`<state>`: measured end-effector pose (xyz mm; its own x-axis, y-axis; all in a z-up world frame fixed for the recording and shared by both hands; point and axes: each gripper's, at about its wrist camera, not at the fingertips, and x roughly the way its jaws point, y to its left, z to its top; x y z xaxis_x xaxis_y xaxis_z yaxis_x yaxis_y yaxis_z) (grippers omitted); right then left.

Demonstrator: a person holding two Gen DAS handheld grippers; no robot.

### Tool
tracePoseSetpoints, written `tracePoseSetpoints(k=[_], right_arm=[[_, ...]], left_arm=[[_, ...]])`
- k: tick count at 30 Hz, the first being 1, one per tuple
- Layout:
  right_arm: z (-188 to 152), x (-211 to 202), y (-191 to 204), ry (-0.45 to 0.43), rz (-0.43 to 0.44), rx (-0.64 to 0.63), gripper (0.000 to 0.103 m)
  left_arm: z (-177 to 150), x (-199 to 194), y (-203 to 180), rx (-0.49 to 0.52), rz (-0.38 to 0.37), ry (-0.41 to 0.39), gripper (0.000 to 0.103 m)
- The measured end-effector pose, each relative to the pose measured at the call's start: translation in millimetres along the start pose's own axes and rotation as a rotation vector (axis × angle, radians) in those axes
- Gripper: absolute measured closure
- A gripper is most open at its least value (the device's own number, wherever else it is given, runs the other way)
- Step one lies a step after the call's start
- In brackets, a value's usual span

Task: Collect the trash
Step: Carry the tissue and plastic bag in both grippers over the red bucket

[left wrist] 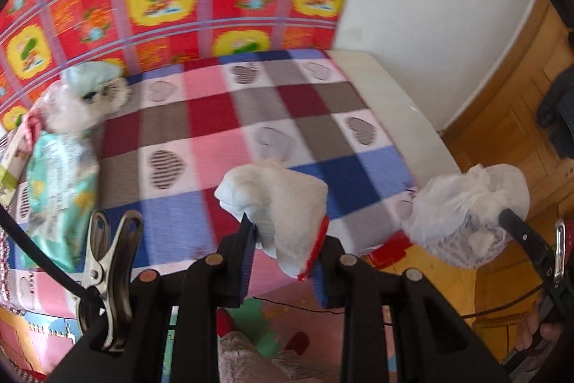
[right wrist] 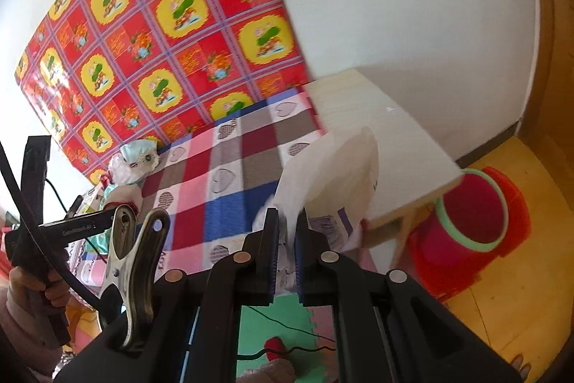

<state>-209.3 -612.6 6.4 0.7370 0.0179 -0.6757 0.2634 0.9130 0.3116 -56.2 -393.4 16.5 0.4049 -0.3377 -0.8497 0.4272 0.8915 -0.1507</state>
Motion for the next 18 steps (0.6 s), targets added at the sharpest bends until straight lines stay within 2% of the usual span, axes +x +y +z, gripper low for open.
tracePoseSetpoints(k=[9,18], right_arm=[[0,-26,-54,-0.018,-0.050,0.043,0.095],[10,-34,-97,-0.042,-0.138,0.127,0.095]], left_arm=[[16,19,-82,0.125,-0.062,0.030,0.075],[44,54,-147,0.245,-0.173,0.059,0.075]])
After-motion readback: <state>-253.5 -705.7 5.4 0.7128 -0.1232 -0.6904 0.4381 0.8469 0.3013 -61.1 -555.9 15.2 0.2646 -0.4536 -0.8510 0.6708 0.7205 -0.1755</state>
